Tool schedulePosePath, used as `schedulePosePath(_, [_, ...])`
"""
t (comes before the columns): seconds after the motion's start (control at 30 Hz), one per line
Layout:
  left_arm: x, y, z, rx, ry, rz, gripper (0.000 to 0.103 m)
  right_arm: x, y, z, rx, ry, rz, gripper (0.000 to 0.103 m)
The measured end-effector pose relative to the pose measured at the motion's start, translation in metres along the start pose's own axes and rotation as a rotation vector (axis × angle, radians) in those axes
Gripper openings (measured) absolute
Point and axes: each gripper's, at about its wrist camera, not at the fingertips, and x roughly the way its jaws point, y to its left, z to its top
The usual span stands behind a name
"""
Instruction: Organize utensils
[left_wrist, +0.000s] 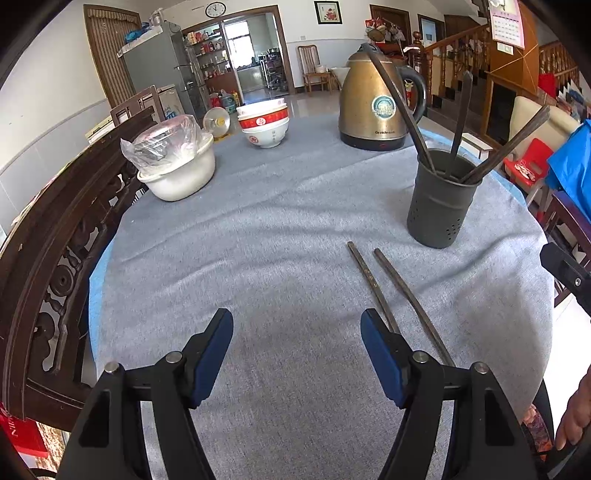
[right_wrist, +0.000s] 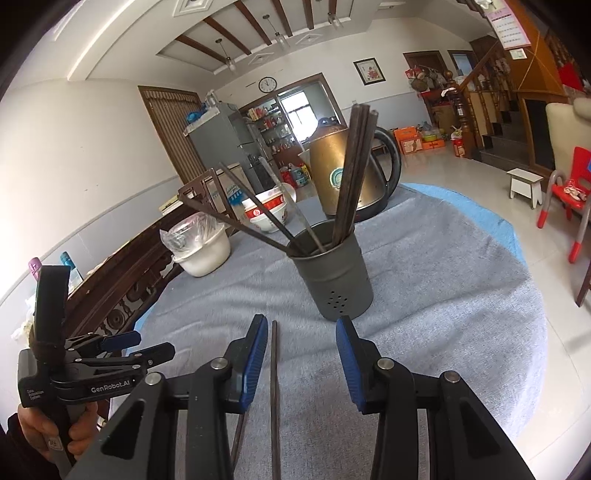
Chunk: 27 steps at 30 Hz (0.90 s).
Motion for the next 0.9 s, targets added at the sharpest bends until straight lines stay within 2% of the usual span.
schedulePosePath(0.33, [0.008, -0.013, -0.007, 0.041, 0.019, -0.029, 0.072, 0.009, 0.001, -0.001, 0.009, 0.025, -0.022, 0.042])
schedulePosePath(0.9, [0.020, -0.010, -0.004, 0.026, 0.041, -0.042, 0.072, 0.026, 0.003, -0.005, 0.001, 0.075, -0.030, 0.042])
